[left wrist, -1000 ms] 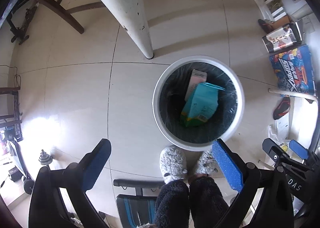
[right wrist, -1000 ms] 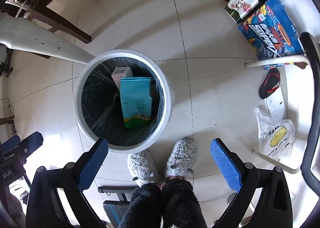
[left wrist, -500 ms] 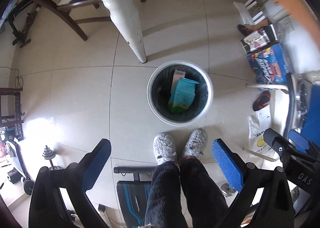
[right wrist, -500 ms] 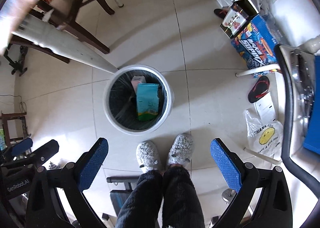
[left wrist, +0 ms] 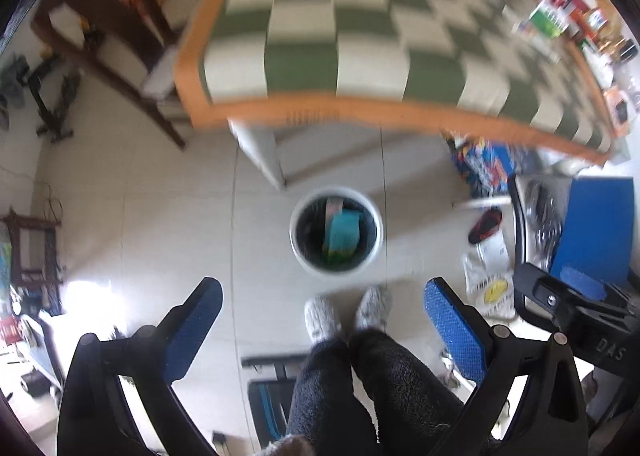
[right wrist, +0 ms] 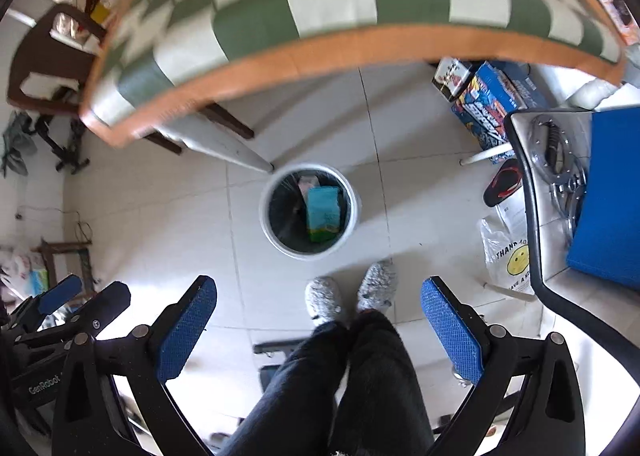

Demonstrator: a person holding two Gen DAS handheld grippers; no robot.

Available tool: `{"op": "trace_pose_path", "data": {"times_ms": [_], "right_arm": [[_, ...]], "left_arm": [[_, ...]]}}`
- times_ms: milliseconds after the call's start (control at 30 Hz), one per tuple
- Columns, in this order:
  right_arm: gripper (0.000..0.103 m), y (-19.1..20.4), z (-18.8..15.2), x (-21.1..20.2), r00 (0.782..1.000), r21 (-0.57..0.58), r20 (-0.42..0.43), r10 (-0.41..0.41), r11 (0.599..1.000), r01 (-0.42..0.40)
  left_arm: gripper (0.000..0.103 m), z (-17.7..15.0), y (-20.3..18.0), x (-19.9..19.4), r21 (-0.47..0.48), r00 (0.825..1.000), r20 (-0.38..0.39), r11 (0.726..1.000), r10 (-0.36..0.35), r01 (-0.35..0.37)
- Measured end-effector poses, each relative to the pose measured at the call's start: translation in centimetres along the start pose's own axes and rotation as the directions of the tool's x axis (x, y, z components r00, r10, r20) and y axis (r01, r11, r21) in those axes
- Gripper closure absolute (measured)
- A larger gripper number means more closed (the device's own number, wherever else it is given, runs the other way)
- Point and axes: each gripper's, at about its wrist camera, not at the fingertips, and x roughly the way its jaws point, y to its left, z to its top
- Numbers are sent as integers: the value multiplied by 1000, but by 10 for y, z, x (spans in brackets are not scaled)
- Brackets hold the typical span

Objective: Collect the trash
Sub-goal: 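Grasp the white medicine box with the right tool while the left tool grasps the blister pack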

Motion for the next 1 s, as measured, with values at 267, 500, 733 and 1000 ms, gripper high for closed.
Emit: {"op": "trace_pose_path", "data": {"times_ms": [267,500,733,1000], "right_arm": [[0,-29,76,-107,985,147,161,64,985,-88],[0,-113,181,-133,972,380,220,86,910,-167],[0,-211,312,-72,971,660,217,101,718,-222],[0,-258,433,15,992,815,86,89,567,-122]], "left_arm": [[0,108,-40,-56,80,971,213,988,112,-132],[0,215,-89,-35,95,951,242,970,194,-222],[0,320,-131,33,82,951,139,954,276,-288],[0,390,-146,99,102,936,32,930,351,-352]]}}
